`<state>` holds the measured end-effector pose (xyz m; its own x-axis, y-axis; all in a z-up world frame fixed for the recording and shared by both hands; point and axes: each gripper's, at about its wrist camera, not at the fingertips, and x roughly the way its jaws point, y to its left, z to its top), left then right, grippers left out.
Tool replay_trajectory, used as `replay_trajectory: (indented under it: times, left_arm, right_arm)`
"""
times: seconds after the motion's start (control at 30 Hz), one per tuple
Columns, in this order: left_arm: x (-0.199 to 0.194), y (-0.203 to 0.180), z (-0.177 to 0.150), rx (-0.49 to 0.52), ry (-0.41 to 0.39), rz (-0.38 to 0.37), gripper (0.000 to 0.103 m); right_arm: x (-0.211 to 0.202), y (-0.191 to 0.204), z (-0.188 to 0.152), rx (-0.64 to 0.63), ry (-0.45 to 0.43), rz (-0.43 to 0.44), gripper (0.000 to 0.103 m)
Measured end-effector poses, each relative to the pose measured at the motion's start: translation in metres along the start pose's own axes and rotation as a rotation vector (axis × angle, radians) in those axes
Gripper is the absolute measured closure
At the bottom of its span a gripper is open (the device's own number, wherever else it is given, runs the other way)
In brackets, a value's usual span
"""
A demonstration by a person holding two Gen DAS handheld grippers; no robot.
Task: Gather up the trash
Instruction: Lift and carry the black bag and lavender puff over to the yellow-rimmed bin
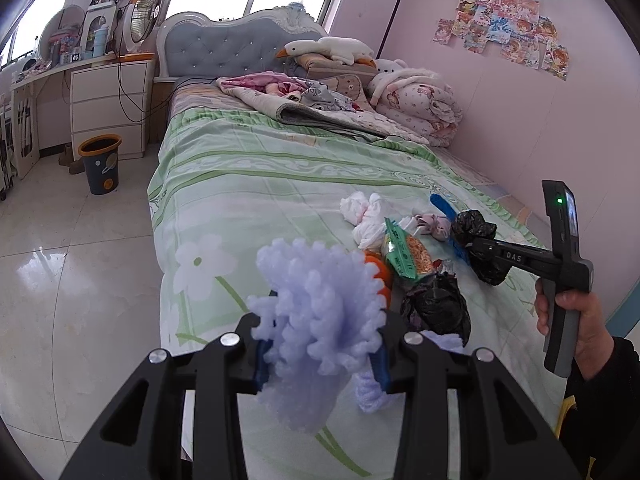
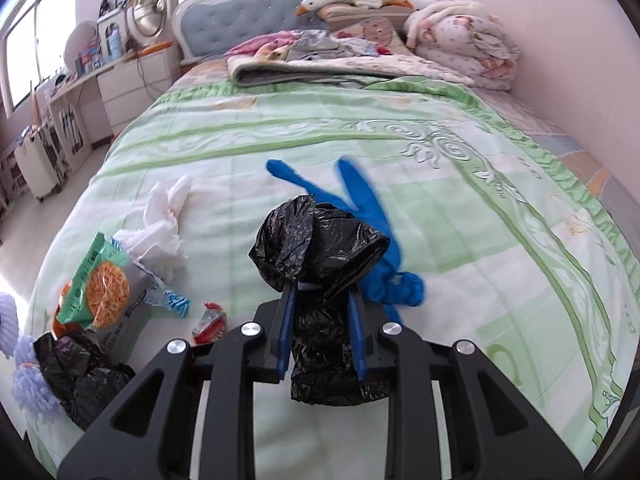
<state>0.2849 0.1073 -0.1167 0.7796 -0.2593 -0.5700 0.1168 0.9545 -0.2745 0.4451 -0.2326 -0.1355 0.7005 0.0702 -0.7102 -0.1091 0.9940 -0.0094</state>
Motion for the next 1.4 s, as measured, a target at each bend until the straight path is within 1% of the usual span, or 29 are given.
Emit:
replay_trajectory:
  times: [0.07, 0.17, 0.27, 0.53, 0.77, 0.9, 1.17, 1.4]
  left_arm:
    - [-0.005, -0.004, 0.002, 0.006, -0.01, -0.007, 0.067]
    - [-0.014, -0.011, 0.005, 0.016, -0.031, -0.018, 0.067]
    - [-0.028, -0.021, 0.008, 0.036, -0.057, -0.023, 0.067]
    - [-0.066, -0.05, 0.006, 0.071, -0.108, -0.056, 0.067]
    - [-0.097, -0.084, -0.003, 0.131, -0.141, -0.086, 0.067]
    - [-0.111, -0.102, -0.009, 0.15, -0.15, -0.128, 0.067]
    - [-0.143, -0.141, -0.021, 0.214, -0.172, -0.22, 0.067]
    - [-0.152, -0.173, -0.034, 0.272, -0.135, -0.311, 0.067]
  right_arm:
    - [-0.015, -0.01, -0.001, 0.008, -0.029, -0.01, 0.08]
    - [-0.043, -0.022, -0.004, 0.027, -0.066, 0.005, 0.08]
    - [-0.078, -0.024, -0.013, 0.026, -0.105, 0.02, 0.08]
    - [-0.166, -0.017, -0.041, 0.017, -0.178, 0.087, 0.08]
    - [-0.229, -0.009, -0.07, 0.012, -0.222, 0.125, 0.08]
    - [-0.261, -0.01, -0.086, 0.025, -0.239, 0.144, 0.08]
    - [-0.325, -0.02, -0.126, 0.031, -0.284, 0.13, 0.08]
    - [-0.362, -0.044, -0.158, 0.059, -0.298, 0.101, 0.08]
